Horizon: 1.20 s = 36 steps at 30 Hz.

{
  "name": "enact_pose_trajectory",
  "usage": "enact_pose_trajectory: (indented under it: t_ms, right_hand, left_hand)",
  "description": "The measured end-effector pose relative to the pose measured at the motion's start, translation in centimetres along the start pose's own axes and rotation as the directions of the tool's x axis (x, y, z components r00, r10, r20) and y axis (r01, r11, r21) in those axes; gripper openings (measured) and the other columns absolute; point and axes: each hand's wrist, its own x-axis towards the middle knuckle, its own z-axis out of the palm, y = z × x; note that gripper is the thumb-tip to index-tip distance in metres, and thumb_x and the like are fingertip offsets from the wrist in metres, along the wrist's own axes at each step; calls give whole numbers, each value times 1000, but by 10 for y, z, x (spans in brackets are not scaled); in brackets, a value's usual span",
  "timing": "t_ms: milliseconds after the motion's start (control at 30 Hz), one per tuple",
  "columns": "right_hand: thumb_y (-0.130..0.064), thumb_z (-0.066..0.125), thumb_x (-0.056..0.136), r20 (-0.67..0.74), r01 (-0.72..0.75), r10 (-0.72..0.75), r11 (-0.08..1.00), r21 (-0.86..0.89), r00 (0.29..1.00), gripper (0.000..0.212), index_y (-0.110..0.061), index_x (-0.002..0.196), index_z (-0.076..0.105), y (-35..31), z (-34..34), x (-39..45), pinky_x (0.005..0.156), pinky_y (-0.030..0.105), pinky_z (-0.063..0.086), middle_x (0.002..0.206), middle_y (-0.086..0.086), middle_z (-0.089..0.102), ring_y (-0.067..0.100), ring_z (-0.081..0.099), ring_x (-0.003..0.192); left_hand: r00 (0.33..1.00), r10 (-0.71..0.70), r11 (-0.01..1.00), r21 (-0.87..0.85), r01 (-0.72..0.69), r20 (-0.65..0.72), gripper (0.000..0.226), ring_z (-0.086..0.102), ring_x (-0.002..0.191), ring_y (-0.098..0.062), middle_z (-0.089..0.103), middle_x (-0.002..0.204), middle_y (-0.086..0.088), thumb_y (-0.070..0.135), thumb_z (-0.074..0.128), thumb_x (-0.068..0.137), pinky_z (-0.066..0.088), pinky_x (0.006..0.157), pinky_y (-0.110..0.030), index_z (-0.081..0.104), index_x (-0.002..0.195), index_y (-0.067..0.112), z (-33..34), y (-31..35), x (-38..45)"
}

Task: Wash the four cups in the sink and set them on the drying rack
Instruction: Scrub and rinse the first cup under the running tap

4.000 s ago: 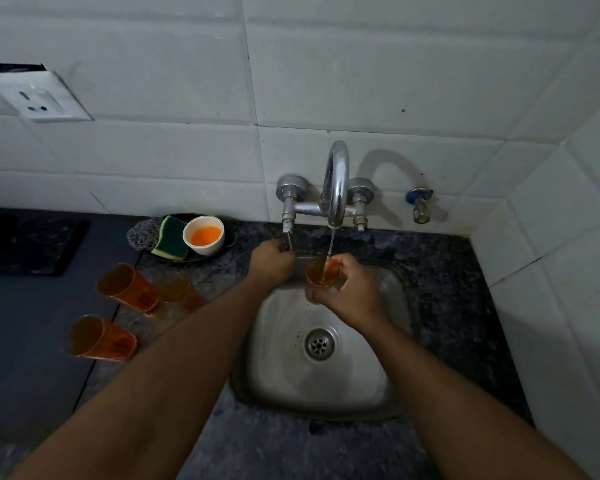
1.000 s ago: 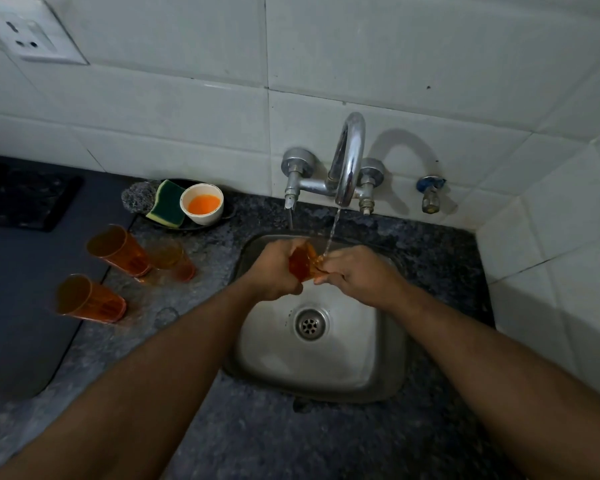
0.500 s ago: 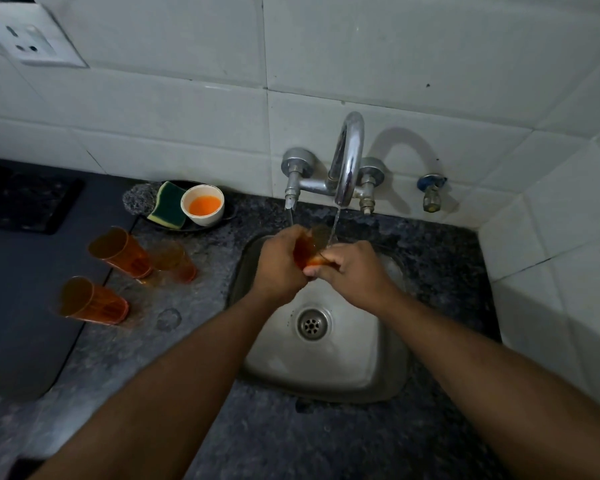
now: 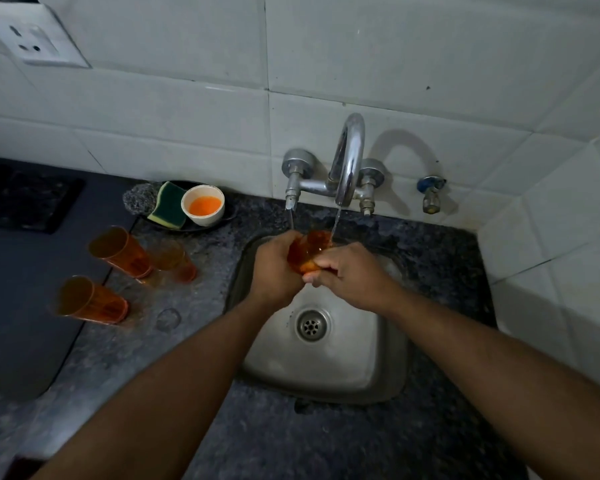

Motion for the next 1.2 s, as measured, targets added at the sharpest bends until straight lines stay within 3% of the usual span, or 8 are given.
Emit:
enact_pose_trajectory:
  t_ms: [133,367,533,767,900,967,1100,1200]
  right_hand:
    - [-40,66,101,343,118,28,909,-400,939,22,-21,100,76,6,-20,6,75,32,47,93,-9,71,7,55,81]
    - [-27,75,96,55,-147,144,988,43,988,14,-16,88,76,-5,-8,2,75,27,58,82,-8,77,0,71,75]
    - [-28,59,102,440,243,65,757,-607,896,15,-26,108,72,0,-35,3,83,36,54,98,-4,70,16,64,90]
    - [-25,71,99,168,-186,174,980,63,970,14,-11,96,75,-6,-13,9,84,33,61,86,-4,79,0,75,80]
    - [-33,69,100,272,17,26,988,-154,962,23,-12,91,71,-4,-20,2,71,31,52,84,-9,71,5,61,70]
    - [-38,62,104,478,276,-68,883,-379,876,24,-17,104,72,0,-32,1,74,33,49,94,-4,69,9,56,79]
    - [-27,72,96,670,684,-296,584,-436,680,21,-24,117,71,5,-53,16,99,52,55,118,-3,73,34,65,120]
    - [-17,82,86,640,734,-395,524,-432,659,28,-22,113,75,5,-60,26,98,56,54,118,-2,76,42,65,123]
  left_hand:
    - [856,-132,991,93,98,499,59,60,88,1,61,96,17,-10,85,70,42,68,-6,60,112,23,-18,6,11]
    - [998,62,998,3,-62,-5,39,65,74,-5,69,79,8,16,95,63,51,63,-20,70,94,19,7,2,2]
    - [812,-172,984,68,162,558,61,70,96,-6,74,103,4,-8,90,62,50,78,-20,70,113,21,-13,-5,12]
    - [995,4,998,62,3,-99,34,65,78,-5,68,83,9,19,90,67,50,66,-17,69,95,21,12,3,-4]
    - [996,-38,997,-61,43,85,36,69,76,-9,71,82,8,2,87,65,51,64,-17,70,91,21,11,-5,-8]
    - [919,-94,995,-6,104,383,46,72,82,-15,75,88,4,-11,83,60,55,71,-24,72,93,18,-3,-10,1]
    - [537,-96,984,-2,178,838,46,74,90,-24,76,94,-12,-9,84,51,60,89,-44,73,95,-3,-22,-10,20]
    - [527,-112,977,-3,213,843,49,73,89,-22,75,94,-12,-12,84,51,61,85,-42,70,98,-8,-25,-7,26]
